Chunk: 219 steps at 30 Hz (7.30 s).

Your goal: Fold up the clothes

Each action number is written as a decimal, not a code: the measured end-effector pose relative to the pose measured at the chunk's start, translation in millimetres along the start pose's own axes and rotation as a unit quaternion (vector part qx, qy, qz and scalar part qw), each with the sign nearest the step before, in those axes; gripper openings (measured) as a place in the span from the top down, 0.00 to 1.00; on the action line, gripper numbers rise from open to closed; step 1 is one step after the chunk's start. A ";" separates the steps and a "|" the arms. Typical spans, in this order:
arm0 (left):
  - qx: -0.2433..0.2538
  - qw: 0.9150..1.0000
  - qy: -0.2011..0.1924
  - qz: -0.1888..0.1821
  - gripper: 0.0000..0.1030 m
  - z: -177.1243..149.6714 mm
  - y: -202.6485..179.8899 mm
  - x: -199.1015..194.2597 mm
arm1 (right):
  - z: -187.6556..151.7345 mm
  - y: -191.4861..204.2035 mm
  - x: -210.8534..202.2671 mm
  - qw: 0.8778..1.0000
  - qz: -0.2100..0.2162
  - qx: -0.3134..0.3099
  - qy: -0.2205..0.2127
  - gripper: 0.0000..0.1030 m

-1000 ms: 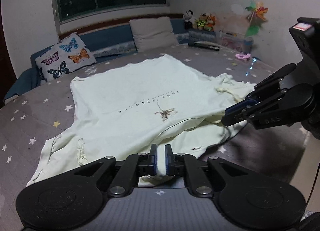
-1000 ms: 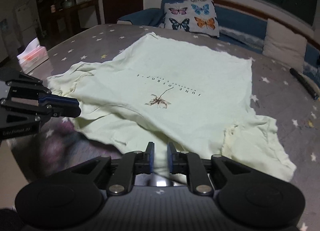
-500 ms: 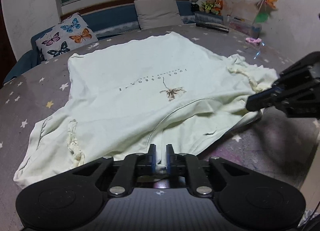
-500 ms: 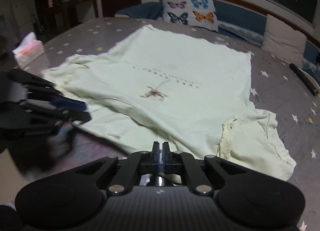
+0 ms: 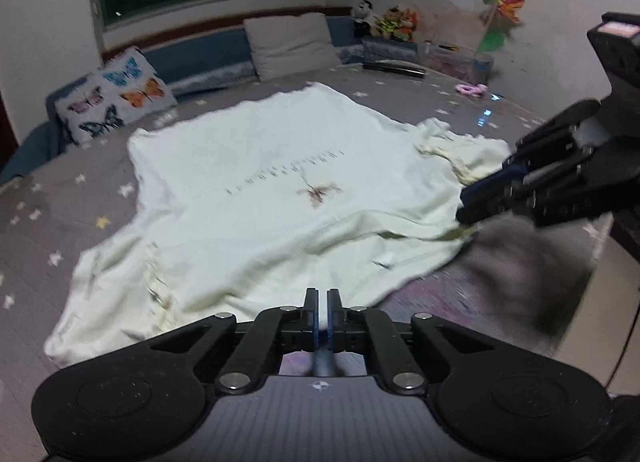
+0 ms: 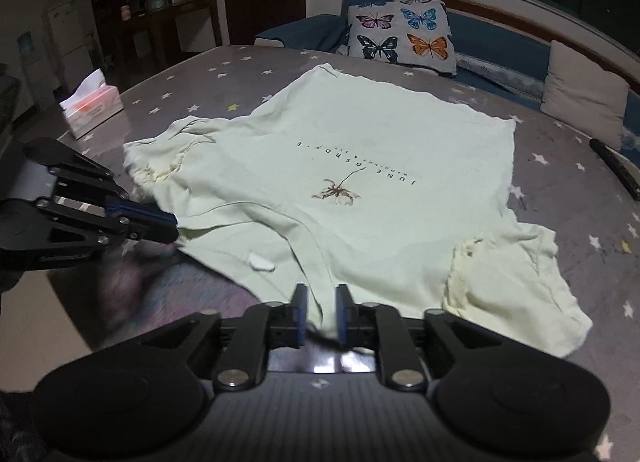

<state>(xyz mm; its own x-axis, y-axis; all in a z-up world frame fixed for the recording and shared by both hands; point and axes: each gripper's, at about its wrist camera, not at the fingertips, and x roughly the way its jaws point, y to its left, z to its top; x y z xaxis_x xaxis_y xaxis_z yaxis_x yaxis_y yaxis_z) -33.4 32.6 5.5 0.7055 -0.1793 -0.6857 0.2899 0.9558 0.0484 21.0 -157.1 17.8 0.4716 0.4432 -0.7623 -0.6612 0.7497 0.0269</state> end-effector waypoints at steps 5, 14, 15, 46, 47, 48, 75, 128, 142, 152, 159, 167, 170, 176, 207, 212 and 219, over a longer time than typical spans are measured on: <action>0.006 1.000 0.021 0.008 0.69 -0.6 0.7 20.4 | -0.4 5.3 29.7 0.999 -0.011 -0.023 0.024 0.76; -0.014 1.000 0.016 0.005 1.00 0.3 8.4 16.7 | -2.8 -4.5 21.1 1.000 -0.013 -0.009 0.020 0.99; -0.021 1.000 0.012 0.004 1.00 1.3 10.7 12.6 | -3.2 -4.7 18.2 1.000 -0.010 -0.009 0.021 0.99; -0.053 0.998 0.020 0.005 0.98 -1.0 14.5 6.0 | 31.6 -3.8 58.9 1.000 0.016 0.001 -0.021 0.63; -0.051 0.999 0.015 0.004 0.98 -0.5 14.0 2.0 | 33.0 -5.0 60.3 1.000 0.015 0.004 -0.023 0.62; -0.049 0.999 0.015 0.003 0.98 -0.4 13.4 0.1 | 34.5 -6.2 61.7 1.000 0.014 0.007 -0.025 0.61; -0.216 0.953 0.021 0.213 0.45 -20.1 142.6 1.2 | 46.7 22.6 90.5 0.998 0.058 0.015 -0.036 0.48; -0.098 0.989 -0.079 0.078 0.00 63.4 15.0 30.7 | -47.8 -120.4 -5.1 0.975 -0.110 0.181 -0.071 0.46; 0.009 0.999 -0.042 0.004 0.04 93.6 -82.7 97.5 | -0.7 -168.8 42.5 0.975 -0.132 0.169 -0.063 0.68; 0.082 0.997 -0.012 -0.012 0.06 87.3 -126.9 129.1 | -5.5 -187.0 49.8 0.971 -0.147 0.179 -0.052 0.64; 0.069 0.997 -0.031 -0.010 0.06 88.2 -118.1 115.1 | -21.5 -170.8 14.4 0.971 -0.147 0.172 -0.076 0.64; 0.033 0.998 -0.051 0.017 0.05 98.5 -95.1 103.2 | -59.9 -169.4 -6.3 0.958 -0.143 0.234 -0.083 0.63; 0.019 0.998 -0.054 0.032 0.05 103.0 -86.9 103.0 | -67.7 -171.6 -1.9 0.951 -0.127 0.270 -0.085 0.63; 0.020 0.998 -0.039 0.038 0.05 104.2 -88.6 115.4 | -77.5 -173.8 -1.1 0.936 -0.121 0.314 -0.105 0.93; -0.077 0.991 -0.058 0.090 0.03 64.7 4.2 63.4 | 2.2 -42.1 31.2 0.982 -0.004 0.156 -0.103 0.86; -0.074 0.993 -0.057 0.079 0.03 66.8 -1.6 65.0 | -2.9 -43.1 31.3 0.984 0.013 0.155 -0.090 0.84; -0.036 0.997 -0.050 0.042 0.03 76.3 -38.1 82.9 | -16.9 -74.4 14.0 0.979 -0.036 0.171 -0.101 0.76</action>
<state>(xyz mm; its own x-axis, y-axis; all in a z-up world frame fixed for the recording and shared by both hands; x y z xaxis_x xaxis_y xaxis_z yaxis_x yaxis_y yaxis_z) 63.3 -36.5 2.3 0.7867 -0.1174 -0.6060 0.1836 0.9818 0.0482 66.9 -215.0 -5.7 0.6381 0.4449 -0.6284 -0.4036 0.8883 0.2192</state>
